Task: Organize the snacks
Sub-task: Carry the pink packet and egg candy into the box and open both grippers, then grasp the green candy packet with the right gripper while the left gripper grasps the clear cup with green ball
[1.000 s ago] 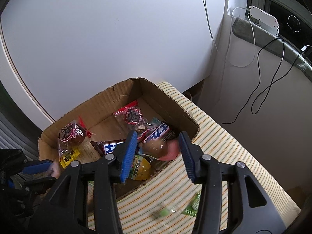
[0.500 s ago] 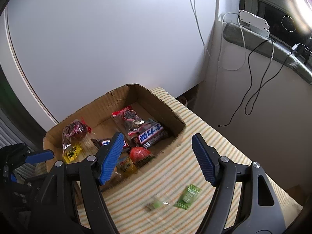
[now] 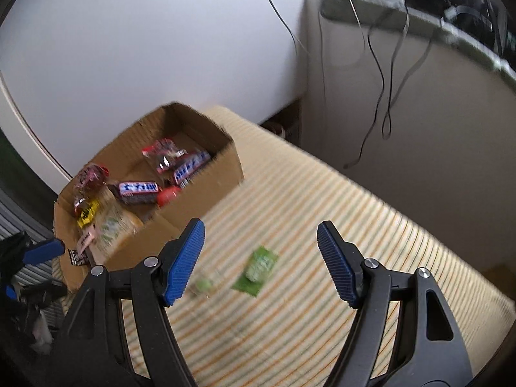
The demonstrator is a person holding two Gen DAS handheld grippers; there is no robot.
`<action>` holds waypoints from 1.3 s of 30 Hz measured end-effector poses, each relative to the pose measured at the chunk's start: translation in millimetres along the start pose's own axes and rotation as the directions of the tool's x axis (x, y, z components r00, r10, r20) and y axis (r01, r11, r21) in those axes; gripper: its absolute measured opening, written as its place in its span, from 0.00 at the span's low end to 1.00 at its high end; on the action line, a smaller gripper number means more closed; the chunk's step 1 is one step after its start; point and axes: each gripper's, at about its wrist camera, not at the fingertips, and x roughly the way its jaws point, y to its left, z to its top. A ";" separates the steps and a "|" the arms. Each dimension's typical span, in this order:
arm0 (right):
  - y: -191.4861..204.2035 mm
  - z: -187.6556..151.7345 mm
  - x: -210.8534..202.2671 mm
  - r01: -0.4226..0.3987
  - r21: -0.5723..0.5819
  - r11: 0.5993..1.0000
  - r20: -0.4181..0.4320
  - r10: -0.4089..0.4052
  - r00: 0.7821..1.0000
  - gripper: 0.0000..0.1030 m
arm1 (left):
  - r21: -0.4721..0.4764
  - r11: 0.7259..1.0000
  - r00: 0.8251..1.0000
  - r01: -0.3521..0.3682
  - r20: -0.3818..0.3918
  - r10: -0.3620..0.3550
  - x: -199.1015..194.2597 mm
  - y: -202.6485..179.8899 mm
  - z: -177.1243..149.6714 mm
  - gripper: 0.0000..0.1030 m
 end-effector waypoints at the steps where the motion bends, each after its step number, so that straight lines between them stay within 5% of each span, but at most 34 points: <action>1: -1.7 -2.1 2.1 -0.002 0.004 1.000 -0.011 0.002 1.000 0.73 | 0.007 1.000 1.000 0.011 -0.005 -0.011 2.8 -5.0 -0.3 0.36; 3: -3.4 -6.3 10.1 0.001 0.011 1.000 -0.045 0.000 0.999 0.71 | 0.016 1.000 1.000 0.027 -0.013 -0.027 6.2 -13.0 -1.9 0.36; 7: -6.7 -16.3 27.5 -0.016 0.050 0.999 -0.118 0.022 0.993 0.47 | 0.032 0.998 0.998 0.051 -0.040 -0.050 16.4 -26.7 -5.9 0.36; 13: -10.4 -19.1 44.7 -0.026 0.091 0.996 -0.157 0.040 0.987 0.37 | 0.046 0.997 0.995 0.062 -0.084 -0.058 35.0 -40.2 -12.3 0.33; 26: 4.8 -20.8 56.4 0.033 -0.010 0.999 -0.179 -0.034 0.983 0.26 | 0.044 0.999 0.991 0.013 -0.136 -0.007 75.7 -44.5 -12.1 0.33; 39: -30.2 -47.3 28.9 0.023 -0.008 1.000 -0.167 -0.024 0.986 0.26 | 0.067 0.991 0.976 -0.112 -0.182 0.123 122.1 -49.3 -7.0 0.33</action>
